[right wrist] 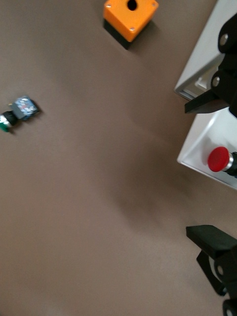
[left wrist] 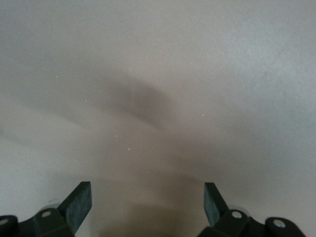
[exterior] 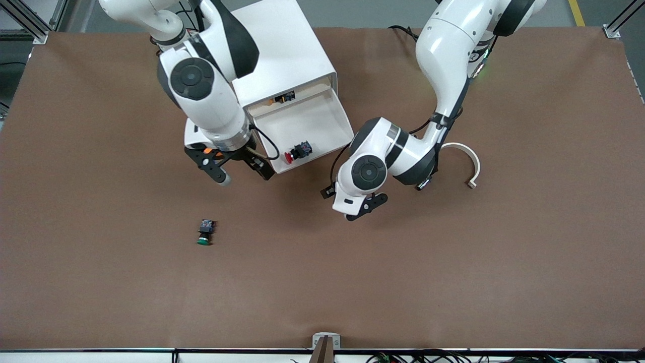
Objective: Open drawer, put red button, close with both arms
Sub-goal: 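Raise the right gripper from the drawer while the left gripper moves to the drawer front, then push the drawer closed with the left gripper while the right gripper withdraws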
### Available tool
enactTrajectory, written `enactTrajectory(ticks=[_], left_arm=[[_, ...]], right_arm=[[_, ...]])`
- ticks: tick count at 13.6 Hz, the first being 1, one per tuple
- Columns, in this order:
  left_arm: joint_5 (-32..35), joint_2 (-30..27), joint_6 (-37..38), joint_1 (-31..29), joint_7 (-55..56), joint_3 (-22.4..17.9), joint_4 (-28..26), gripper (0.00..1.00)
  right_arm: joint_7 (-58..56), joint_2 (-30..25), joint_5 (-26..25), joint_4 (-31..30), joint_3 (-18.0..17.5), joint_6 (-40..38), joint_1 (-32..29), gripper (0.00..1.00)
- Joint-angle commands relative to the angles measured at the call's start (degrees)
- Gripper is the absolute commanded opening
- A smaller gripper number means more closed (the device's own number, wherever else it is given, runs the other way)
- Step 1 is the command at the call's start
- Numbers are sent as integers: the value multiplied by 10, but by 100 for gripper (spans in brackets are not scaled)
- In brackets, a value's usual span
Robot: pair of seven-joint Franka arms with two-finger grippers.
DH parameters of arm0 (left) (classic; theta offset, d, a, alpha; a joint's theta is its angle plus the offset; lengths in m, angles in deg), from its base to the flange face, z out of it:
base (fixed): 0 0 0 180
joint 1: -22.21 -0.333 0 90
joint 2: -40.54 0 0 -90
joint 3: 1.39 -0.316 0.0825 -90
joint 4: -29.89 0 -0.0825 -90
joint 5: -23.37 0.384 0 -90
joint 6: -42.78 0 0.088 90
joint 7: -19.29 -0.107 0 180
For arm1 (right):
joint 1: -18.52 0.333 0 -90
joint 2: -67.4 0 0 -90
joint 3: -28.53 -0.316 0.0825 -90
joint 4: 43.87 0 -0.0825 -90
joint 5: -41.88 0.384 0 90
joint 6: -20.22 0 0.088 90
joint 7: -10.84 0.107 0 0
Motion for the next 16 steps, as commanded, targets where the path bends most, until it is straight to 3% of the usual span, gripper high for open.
enactTrajectory(ticks=[1, 7, 13, 16], left_arm=[[6, -9, 10, 23, 14, -3, -4, 100], [7, -24, 45, 40, 52, 17, -15, 100], [11, -25, 63, 53, 92, 74, -15, 100], [5, -25, 63, 78, 103, 78, -11, 100]], right_arm=[[-84, -27, -5, -7, -8, -16, -36, 100], [-353, -51, -3, -4, -8, -51, -123, 100], [-494, -73, -3, -3, -8, -62, -185, 100], [-568, -85, -1, 0, -8, -81, -214, 100]])
